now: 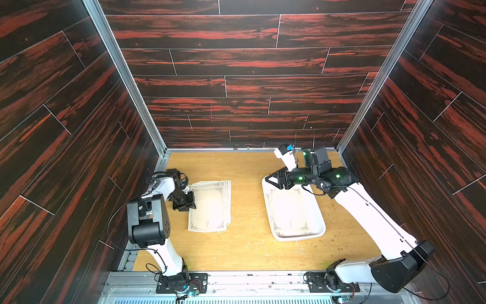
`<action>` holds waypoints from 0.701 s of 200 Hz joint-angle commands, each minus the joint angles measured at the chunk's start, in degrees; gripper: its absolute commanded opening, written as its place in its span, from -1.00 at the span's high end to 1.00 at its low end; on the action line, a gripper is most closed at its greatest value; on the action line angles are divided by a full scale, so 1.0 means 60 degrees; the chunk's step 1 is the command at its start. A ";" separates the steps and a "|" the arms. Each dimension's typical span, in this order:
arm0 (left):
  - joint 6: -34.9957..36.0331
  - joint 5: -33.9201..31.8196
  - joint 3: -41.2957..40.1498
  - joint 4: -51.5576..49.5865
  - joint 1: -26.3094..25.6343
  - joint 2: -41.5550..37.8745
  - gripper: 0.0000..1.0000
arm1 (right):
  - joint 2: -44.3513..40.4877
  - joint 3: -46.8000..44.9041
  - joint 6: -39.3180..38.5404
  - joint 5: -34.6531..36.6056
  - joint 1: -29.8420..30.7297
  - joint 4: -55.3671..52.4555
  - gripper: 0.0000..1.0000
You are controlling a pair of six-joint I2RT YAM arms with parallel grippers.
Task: Take out the stationery paper from the storage box
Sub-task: Place the stationery paper at the center of the board.
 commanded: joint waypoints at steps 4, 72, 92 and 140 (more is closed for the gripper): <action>-0.0115 -0.0486 0.0206 -0.0259 0.0084 -0.0233 0.27 | -0.0045 0.0227 0.0054 0.0078 0.0094 -0.0199 -0.12; -0.0298 -0.1710 -0.0091 0.0422 0.0272 -0.1574 0.26 | -0.0233 0.0301 -0.0019 0.1085 0.0098 -0.0420 -0.13; -0.0339 -0.1710 -0.0482 0.1237 0.0397 -0.2614 0.26 | -0.0311 0.0301 0.0021 0.1710 0.0092 -0.0513 -0.15; 0.0009 -0.1426 -0.2084 0.3797 0.0413 -0.5754 0.29 | -0.0623 0.0103 0.0069 0.3799 0.0095 -0.0779 -0.21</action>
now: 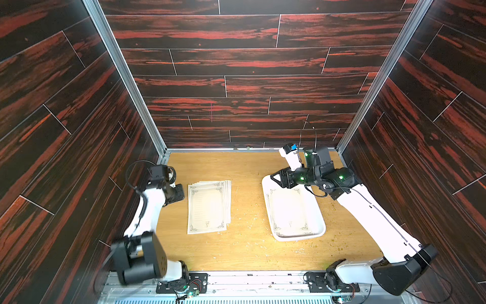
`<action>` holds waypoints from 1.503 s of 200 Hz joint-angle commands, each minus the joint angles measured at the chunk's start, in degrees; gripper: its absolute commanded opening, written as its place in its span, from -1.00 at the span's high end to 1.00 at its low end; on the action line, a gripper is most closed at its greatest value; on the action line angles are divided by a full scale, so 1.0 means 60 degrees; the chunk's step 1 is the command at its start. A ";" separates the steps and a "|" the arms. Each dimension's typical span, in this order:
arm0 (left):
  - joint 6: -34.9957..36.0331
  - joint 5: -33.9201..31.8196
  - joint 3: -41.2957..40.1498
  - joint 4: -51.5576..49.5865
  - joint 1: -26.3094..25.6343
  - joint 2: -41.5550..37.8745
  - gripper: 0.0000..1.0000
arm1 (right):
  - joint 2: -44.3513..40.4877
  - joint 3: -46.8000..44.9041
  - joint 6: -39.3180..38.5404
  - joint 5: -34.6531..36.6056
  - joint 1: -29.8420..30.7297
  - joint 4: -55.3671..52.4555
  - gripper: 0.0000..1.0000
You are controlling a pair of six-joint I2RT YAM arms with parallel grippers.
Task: Take out the stationery paper from the storage box
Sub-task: Place the stationery paper at the center of the board, then pick up the stationery paper from the storage box.
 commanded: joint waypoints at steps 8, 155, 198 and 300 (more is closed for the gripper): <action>0.0288 0.0311 -0.0945 0.1900 0.0025 -0.1831 0.30 | -0.0439 -0.0073 0.0135 0.1957 0.0048 -0.0382 -0.22; 0.1249 0.5463 -0.1378 0.3551 -0.2772 -0.5087 -0.88 | -0.2729 -0.3241 0.0837 0.4647 -0.0590 0.1481 -0.52; 0.2820 0.5830 -0.0584 0.3700 -0.4552 -0.3715 -0.92 | -0.2458 -0.3356 0.1713 0.2446 -0.2151 0.1334 -0.52; 0.2011 0.2660 0.0146 0.6553 -0.7961 0.0383 -0.92 | -0.2565 -0.3848 0.1838 0.2112 -0.3283 0.0952 -0.52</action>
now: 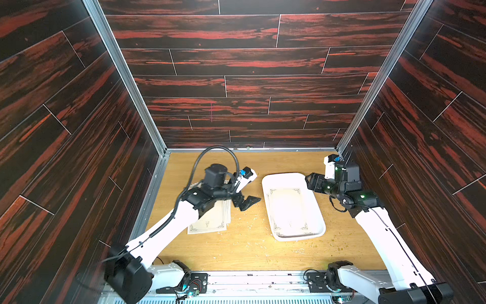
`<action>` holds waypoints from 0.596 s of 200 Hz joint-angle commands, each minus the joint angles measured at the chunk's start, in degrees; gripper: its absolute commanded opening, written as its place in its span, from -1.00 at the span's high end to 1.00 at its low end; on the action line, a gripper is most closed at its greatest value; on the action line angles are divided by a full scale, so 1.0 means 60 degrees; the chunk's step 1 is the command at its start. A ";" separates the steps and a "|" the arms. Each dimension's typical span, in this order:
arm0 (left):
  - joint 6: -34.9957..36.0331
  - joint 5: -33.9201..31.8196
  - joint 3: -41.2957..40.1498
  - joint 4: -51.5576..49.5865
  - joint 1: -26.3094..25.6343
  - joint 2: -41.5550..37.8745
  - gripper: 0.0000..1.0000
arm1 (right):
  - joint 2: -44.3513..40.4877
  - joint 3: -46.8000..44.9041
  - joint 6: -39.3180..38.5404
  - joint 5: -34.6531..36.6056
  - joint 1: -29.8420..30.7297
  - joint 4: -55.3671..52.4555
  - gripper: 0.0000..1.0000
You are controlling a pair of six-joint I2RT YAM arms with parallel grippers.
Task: Take out the stationery paper from the storage box
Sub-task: Pick up the stationery paper from the storage box.
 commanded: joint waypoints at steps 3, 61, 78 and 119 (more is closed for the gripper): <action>-0.1360 -0.1285 -0.0045 0.1873 -0.0227 0.0525 -0.92 | -0.0125 -0.0170 -0.0010 0.0229 -0.0049 -0.0305 -0.52; -0.3604 -0.2294 0.1231 0.1041 -0.0404 0.1780 -0.92 | -0.0375 -0.0438 -0.0043 0.0381 -0.0057 -0.0223 -0.49; -0.3816 -0.2452 0.1277 0.0888 -0.0481 0.1891 -0.92 | -0.0326 -0.0499 -0.0018 0.0203 -0.0050 -0.0119 -0.45; -0.5731 -0.3676 0.1833 -0.0182 -0.0498 0.2823 -0.92 | 0.0000 -0.0605 -0.0161 -0.0436 -0.0049 -0.0072 -0.15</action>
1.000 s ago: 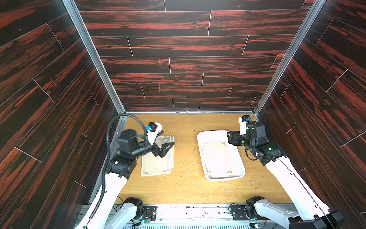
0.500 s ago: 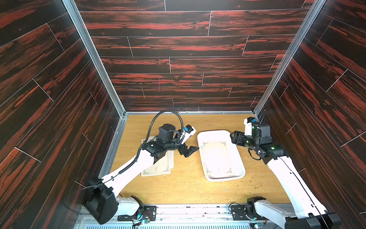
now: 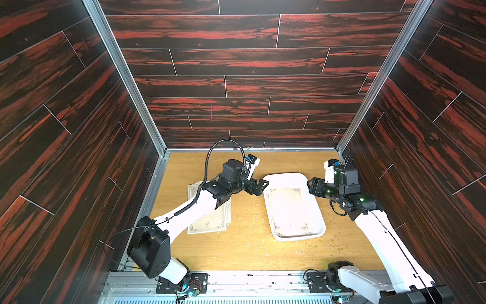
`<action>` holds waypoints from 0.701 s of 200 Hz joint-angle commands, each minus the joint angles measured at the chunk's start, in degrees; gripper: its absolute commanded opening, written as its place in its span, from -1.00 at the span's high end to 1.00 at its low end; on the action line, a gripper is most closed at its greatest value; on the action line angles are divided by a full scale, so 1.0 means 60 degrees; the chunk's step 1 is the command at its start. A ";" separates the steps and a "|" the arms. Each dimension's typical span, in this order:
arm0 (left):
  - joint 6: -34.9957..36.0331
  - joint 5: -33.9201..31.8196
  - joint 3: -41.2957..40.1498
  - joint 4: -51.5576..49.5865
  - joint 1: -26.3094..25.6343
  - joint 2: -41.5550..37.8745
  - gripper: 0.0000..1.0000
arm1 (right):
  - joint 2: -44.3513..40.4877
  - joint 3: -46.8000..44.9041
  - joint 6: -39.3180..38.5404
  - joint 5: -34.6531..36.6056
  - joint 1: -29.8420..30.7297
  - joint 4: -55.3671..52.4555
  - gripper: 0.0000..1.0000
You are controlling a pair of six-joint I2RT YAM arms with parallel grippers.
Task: Take out the stationery paper from the storage box
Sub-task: Pick up the stationery paper from the storage box.
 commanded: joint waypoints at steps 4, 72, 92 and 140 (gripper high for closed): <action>-0.1590 -0.1010 0.0630 -0.1146 -0.0037 0.0732 -0.92 | 0.0251 -0.0142 -0.0215 -0.0466 -0.0050 0.0027 -0.14; -0.3479 -0.1087 0.1580 -0.2744 -0.0134 0.2179 -0.92 | 0.1667 -0.0906 -0.0062 -0.0177 -0.0112 0.0205 -0.14; -0.3777 -0.0958 0.1589 -0.2796 -0.0194 0.2401 -0.92 | 0.2084 -0.1077 0.0041 -0.0193 -0.0115 0.0376 -0.22; -0.4222 -0.0064 0.1572 -0.2717 -0.0259 0.2949 -0.47 | 0.2900 -0.1262 0.0041 -0.0071 -0.0121 0.0756 -0.27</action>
